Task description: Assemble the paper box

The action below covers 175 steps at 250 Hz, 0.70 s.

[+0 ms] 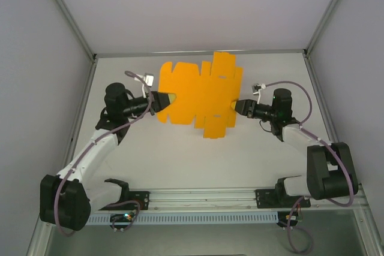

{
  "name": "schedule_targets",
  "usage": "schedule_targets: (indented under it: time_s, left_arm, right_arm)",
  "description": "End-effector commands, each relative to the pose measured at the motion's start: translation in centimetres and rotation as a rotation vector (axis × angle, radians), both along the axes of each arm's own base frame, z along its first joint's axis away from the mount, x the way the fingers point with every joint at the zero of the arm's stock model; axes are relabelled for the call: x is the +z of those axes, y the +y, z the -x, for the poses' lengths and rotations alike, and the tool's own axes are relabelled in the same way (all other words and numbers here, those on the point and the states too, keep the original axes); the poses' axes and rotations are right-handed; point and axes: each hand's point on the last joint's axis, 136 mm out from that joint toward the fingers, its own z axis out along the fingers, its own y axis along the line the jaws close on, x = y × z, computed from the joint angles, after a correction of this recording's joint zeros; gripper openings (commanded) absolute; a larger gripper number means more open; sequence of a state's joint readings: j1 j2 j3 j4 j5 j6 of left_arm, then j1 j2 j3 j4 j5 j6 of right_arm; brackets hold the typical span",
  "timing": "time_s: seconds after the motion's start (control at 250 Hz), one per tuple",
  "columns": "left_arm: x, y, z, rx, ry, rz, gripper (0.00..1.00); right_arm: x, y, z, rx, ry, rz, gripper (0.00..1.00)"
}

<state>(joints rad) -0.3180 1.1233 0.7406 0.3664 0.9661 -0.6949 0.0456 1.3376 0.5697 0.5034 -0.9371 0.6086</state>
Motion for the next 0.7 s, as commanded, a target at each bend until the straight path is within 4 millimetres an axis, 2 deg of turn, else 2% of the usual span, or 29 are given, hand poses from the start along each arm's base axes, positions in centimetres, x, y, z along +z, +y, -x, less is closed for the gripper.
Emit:
schedule_targets:
  time_s: [0.0, 0.048, 0.216, 0.355, 0.439, 0.523, 0.603, 0.611, 0.695]
  left_arm:
    - [1.1, 0.0, 1.2, -0.046, -0.035, 0.042, 0.00]
    - [1.2, 0.0, 1.3, -0.051, -0.038, 0.051, 0.00]
    - [0.6, 0.3, 0.7, -0.021, -0.015, 0.020, 0.00]
    - [-1.4, 1.1, -0.3, 0.082, -0.001, -0.093, 0.00]
    - [-3.0, 1.1, -0.7, 0.138, 0.005, -0.201, 0.00]
    - [-3.6, 0.0, -0.7, 0.127, 0.001, -0.235, 0.00]
    - [-3.6, -0.7, -1.4, 0.132, 0.007, -0.205, 0.00]
    - [-3.6, -1.3, -1.1, 0.115, 0.007, -0.200, 0.00]
    - [-4.1, -2.7, -1.6, 0.111, 0.036, -0.186, 0.00]
  right_arm:
    - [4.3, 0.7, 0.9, 0.083, -0.146, -0.036, 0.44]
    - [4.7, 0.8, 1.2, 0.095, -0.155, -0.033, 0.44]
    - [5.0, 0.3, 1.6, 0.066, -0.154, 0.019, 0.27]
    - [5.1, -0.9, 1.7, -0.035, -0.131, 0.122, 0.07]
    - [5.1, -1.5, 1.9, -0.104, -0.100, 0.246, 0.02]
    - [4.5, -2.1, 2.0, -0.182, -0.071, 0.439, 0.00]
    - [4.1, -2.0, 2.0, -0.217, -0.045, 0.555, 0.00]
    - [4.0, -1.9, 1.9, -0.219, -0.041, 0.563, 0.00]
    - [3.8, -0.7, 1.7, -0.214, -0.041, 0.627, 0.00]
